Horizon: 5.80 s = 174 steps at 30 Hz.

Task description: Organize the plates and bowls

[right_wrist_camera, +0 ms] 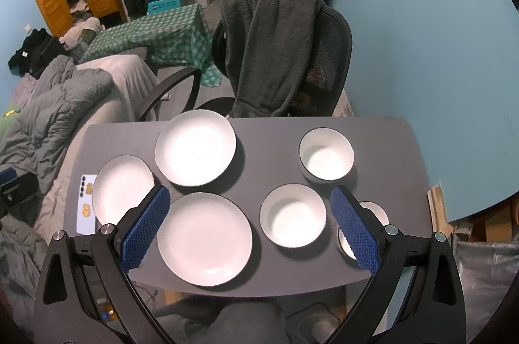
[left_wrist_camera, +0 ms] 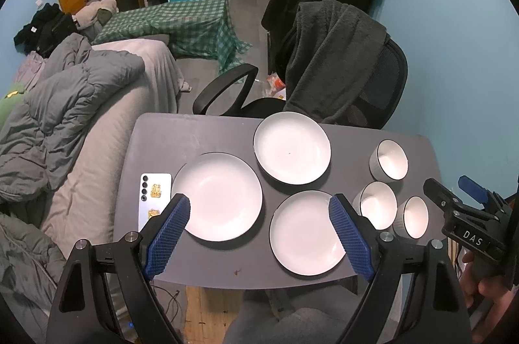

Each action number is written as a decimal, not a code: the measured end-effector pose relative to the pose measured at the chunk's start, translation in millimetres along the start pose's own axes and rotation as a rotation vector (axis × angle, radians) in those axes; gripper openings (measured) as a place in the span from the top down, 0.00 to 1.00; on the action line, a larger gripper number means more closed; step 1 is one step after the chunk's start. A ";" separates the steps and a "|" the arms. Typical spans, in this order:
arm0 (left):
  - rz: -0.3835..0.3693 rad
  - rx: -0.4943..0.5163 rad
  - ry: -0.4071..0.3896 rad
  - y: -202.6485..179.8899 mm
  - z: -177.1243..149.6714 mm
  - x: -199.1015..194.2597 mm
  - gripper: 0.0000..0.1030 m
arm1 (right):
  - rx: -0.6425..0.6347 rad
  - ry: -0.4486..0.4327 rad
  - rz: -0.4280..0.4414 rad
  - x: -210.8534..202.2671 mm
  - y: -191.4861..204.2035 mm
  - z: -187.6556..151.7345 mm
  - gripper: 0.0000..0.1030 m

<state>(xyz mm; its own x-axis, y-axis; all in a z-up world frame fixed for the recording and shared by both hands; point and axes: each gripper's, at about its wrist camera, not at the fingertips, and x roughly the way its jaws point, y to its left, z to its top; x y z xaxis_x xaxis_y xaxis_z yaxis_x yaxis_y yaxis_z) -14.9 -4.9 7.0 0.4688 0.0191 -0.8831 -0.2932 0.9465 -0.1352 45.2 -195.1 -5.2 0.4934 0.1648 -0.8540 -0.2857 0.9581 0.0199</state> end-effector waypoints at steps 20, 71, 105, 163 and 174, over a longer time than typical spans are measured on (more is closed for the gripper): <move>-0.010 0.000 0.011 1.2 -8.1 2.1 0.14 | -0.004 0.004 0.016 -4.3 2.8 -3.1 0.06; -0.018 0.074 0.145 16.6 -31.8 67.5 0.14 | -0.015 0.113 0.085 38.9 3.6 -17.9 0.06; -0.125 0.211 0.411 -22.5 -83.8 212.6 0.23 | 0.073 0.485 0.262 174.3 -31.3 -121.2 0.22; -0.178 0.086 0.539 46.6 -120.1 222.1 0.75 | -0.001 0.516 0.332 203.8 -25.0 -98.7 0.77; -0.205 0.060 0.555 67.8 -115.4 223.8 0.81 | 0.054 0.525 0.354 204.2 -37.9 -103.2 0.82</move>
<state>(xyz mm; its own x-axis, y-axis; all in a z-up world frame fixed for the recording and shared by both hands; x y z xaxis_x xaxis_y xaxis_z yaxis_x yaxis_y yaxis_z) -25.9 26.4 -251.6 0.0000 -0.3217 -0.9468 -0.1873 0.9301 -0.3161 71.9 -221.9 -233.9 -0.0956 0.3500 -0.9318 -0.3090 0.8794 0.3621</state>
